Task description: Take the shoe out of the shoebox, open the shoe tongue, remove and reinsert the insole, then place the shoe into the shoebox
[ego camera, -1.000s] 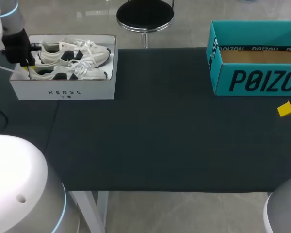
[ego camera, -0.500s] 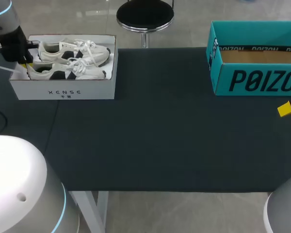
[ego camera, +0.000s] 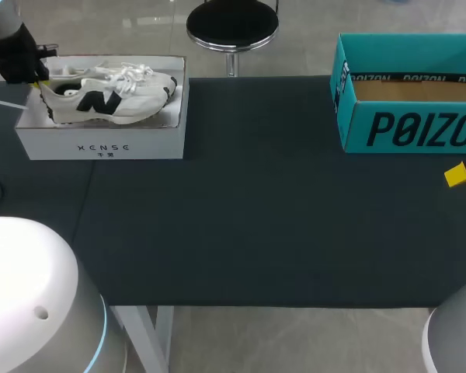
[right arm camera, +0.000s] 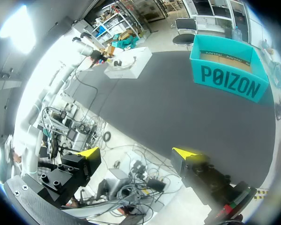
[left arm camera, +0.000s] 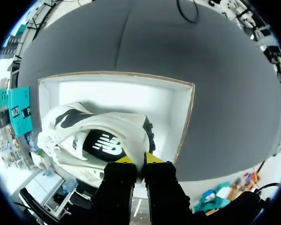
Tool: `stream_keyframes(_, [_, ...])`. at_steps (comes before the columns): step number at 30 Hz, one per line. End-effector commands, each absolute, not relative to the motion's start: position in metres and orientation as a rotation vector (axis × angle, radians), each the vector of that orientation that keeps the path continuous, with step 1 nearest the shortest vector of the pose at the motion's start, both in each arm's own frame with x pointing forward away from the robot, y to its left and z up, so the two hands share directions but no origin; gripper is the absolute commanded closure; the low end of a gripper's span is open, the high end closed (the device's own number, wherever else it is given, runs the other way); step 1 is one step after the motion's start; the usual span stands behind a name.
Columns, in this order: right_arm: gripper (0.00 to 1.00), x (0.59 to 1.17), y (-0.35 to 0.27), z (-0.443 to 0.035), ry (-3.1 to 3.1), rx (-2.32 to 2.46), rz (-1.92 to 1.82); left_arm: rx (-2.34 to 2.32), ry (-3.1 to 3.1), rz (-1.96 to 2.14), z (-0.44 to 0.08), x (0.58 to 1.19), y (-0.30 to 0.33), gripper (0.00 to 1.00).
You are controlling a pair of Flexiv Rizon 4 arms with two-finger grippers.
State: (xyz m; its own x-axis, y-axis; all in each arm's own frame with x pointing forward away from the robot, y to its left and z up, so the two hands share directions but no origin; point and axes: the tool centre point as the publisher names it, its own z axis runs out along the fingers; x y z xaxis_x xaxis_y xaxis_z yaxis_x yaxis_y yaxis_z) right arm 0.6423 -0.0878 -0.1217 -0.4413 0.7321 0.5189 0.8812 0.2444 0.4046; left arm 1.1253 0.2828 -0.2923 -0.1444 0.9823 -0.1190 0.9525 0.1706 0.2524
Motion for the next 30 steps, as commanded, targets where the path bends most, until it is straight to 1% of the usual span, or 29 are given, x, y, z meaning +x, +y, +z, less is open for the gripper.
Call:
stream_keyframes(1, [0.0,0.636,-0.088,-0.124,-2.293,-1.525,-0.99,1.837,2.177,0.175,-0.269,1.121,0.279,1.0])
stream_keyframes(11, [0.0,0.636,-0.088,-0.124,-2.293,-1.525,-0.99,1.819,2.087,0.131,-0.217,1.113,0.244,1.0])
stream_keyframes(17, [0.0,0.636,-0.088,-0.124,-2.293,-1.525,-0.99,1.811,2.079,0.152,-0.202,1.103,0.211,1.0])
stream_keyframes(21, [0.0,0.636,-0.088,-0.124,-2.293,-1.525,-0.99,1.827,2.058,0.151,-0.193,1.086,0.187,1.0])
stream_keyframes(30, [0.0,0.636,-0.088,-0.124,-2.293,-1.525,-0.99,1.857,2.048,0.11,-0.18,1.027,0.12,1.0])
